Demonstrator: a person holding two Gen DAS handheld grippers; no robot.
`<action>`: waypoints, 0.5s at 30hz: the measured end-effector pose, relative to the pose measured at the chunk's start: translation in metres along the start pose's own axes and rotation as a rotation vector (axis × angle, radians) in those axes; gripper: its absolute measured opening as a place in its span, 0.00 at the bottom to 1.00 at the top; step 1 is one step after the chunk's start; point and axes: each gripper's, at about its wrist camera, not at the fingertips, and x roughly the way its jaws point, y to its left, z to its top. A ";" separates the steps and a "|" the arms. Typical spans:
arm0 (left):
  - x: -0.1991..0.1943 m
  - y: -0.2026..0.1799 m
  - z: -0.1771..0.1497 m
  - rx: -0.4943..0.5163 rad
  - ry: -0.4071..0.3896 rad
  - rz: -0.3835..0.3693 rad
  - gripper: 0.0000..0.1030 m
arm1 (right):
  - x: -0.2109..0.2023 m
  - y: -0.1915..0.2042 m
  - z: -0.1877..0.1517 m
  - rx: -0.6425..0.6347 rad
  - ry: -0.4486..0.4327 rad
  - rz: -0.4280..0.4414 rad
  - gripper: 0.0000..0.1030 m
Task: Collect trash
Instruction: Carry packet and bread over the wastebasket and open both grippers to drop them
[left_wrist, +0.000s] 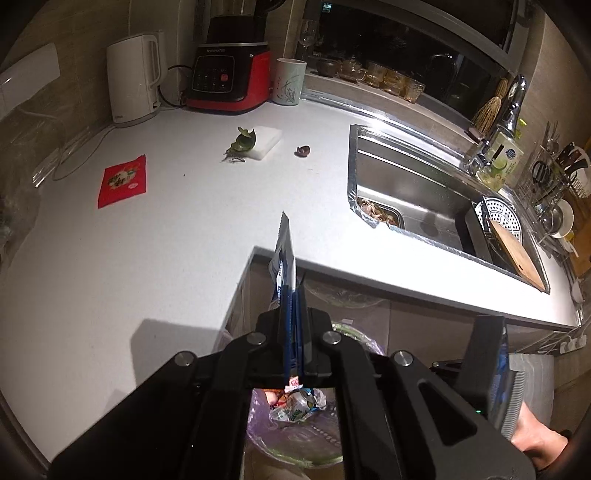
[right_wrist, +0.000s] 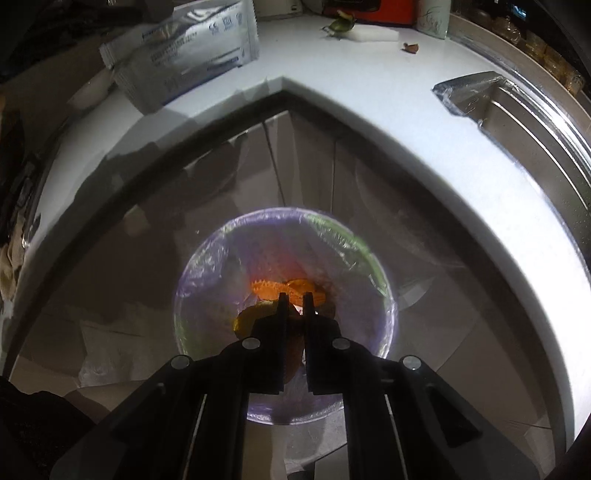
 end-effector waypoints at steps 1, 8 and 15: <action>-0.002 -0.004 -0.006 0.001 0.004 0.007 0.02 | 0.006 0.002 -0.005 -0.004 0.004 0.004 0.08; -0.012 -0.017 -0.035 -0.001 0.025 0.036 0.02 | 0.045 0.005 -0.023 0.004 0.039 -0.004 0.12; -0.011 -0.023 -0.050 0.008 0.051 0.049 0.02 | 0.046 0.008 -0.035 -0.008 0.043 -0.051 0.64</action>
